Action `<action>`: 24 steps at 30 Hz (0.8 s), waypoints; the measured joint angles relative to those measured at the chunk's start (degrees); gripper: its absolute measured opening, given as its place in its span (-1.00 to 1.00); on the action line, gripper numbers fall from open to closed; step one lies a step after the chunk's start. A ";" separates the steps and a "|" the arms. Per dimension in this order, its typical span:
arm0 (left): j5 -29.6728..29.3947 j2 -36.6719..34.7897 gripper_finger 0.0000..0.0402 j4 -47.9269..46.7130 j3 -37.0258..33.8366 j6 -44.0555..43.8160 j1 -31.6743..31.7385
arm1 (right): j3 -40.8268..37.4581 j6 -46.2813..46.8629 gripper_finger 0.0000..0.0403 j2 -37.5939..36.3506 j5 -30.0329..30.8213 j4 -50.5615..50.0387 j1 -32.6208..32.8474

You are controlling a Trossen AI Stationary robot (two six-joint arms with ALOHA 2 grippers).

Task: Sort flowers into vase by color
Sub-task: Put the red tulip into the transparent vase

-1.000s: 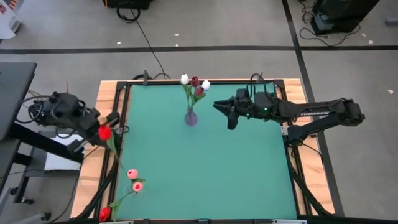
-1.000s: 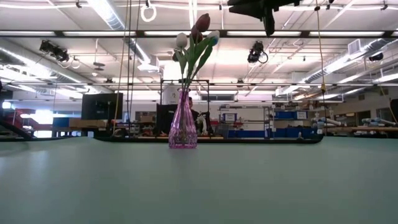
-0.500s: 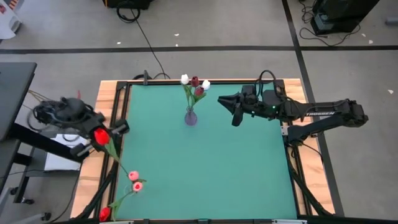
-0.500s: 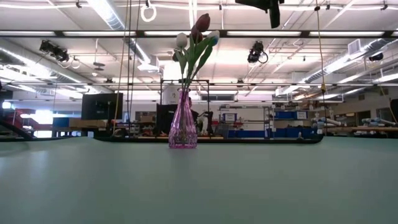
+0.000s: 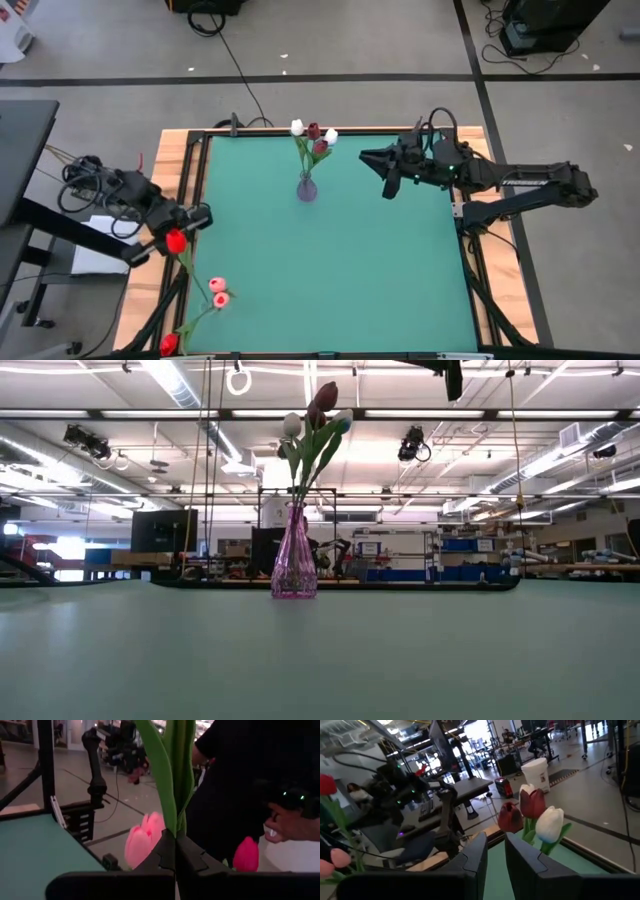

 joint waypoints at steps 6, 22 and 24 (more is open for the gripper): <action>-0.27 -0.03 -1.00 -4.44 0.00 2.71 -1.87 | 0.00 3.41 -0.62 -0.58 -0.05 0.24 0.21; -1.86 0.52 -0.81 -5.40 0.00 4.54 -3.94 | 0.00 6.53 -0.61 -0.58 0.04 5.07 0.50; -1.82 1.22 -0.70 -5.34 0.00 3.93 -3.94 | 0.00 6.51 -0.61 -0.57 0.04 5.07 0.50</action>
